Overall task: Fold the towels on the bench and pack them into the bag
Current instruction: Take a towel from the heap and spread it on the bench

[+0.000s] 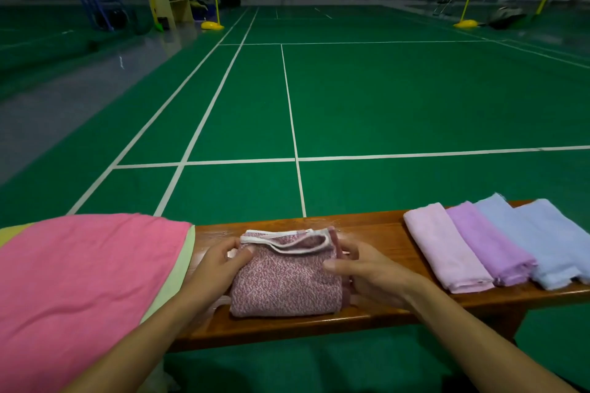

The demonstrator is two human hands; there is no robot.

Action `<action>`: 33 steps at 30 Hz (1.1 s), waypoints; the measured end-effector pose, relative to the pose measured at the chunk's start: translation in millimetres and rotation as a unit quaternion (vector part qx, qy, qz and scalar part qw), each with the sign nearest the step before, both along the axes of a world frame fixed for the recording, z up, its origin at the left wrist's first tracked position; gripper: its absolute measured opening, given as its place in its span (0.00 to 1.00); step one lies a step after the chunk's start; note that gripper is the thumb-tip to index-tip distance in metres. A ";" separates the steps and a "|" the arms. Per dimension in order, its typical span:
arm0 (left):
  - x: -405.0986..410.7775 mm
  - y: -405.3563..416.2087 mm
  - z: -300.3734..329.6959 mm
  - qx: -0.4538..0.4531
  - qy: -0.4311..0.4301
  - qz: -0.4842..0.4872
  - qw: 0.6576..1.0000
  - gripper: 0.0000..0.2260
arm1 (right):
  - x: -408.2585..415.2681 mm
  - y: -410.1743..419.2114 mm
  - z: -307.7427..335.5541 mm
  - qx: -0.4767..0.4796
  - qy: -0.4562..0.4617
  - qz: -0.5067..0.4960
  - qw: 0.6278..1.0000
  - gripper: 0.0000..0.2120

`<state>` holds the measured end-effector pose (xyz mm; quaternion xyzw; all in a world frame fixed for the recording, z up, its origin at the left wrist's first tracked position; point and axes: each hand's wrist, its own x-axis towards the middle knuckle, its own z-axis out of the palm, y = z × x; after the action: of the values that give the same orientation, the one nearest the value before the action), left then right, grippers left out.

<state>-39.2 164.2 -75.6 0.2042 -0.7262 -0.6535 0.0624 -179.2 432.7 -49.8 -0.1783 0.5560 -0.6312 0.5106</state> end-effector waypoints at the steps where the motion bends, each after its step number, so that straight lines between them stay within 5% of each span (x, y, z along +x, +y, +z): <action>1: -0.9 0.9 -0.6 0.007 -0.002 0.010 1.000 0.20 | -0.7 -1.3 -2.8 0.024 0.046 -0.025 0.998 0.23; 3: -2.7 3.6 -2.8 0.020 -0.001 0.021 1.000 0.23 | 0.4 -7.2 -8.4 0.064 0.135 -0.077 0.986 0.17; 8: -10.9 -5.6 -7.8 -0.048 0.042 0.023 0.998 0.11 | -4.7 -21.8 -23.4 0.086 0.196 -0.149 0.965 0.09; 12: -21.1 -16.3 0.4 -0.064 0.033 -0.007 0.997 0.03 | -13.1 -33.6 -28.6 0.125 0.236 -0.161 0.950 0.08; 17: -30.9 -32.1 0.2 -0.060 0.006 0.015 0.998 0.05 | -24.5 -51.1 -43.5 0.189 0.286 -0.176 0.923 0.14; 21: -43.8 -32.4 -8.0 -0.068 -0.016 0.059 0.996 0.06 | -35.8 -66.0 -64.5 0.265 0.366 -0.178 0.874 0.21; 26: -56.6 -37.7 -13.6 -0.095 -0.047 0.044 0.993 0.10 | -35.9 -71.5 -69.3 0.353 0.453 -0.175 0.800 0.16; 30: -61.9 -47.5 -17.4 -0.194 -0.053 -0.010 0.979 0.14 | -33.3 -72.7 -70.3 0.372 0.492 -0.176 0.767 0.13; 33: -65.6 -43.5 -17.1 -0.303 -0.037 0.021 0.952 0.08 | -35.3 -72.2 -75.3 0.363 0.500 -0.196 0.761 0.14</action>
<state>-104.8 120.8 -92.7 0.2152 -0.8874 -0.3930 0.1085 -214.6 360.6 -125.2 -0.1569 0.9428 -0.2893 0.0523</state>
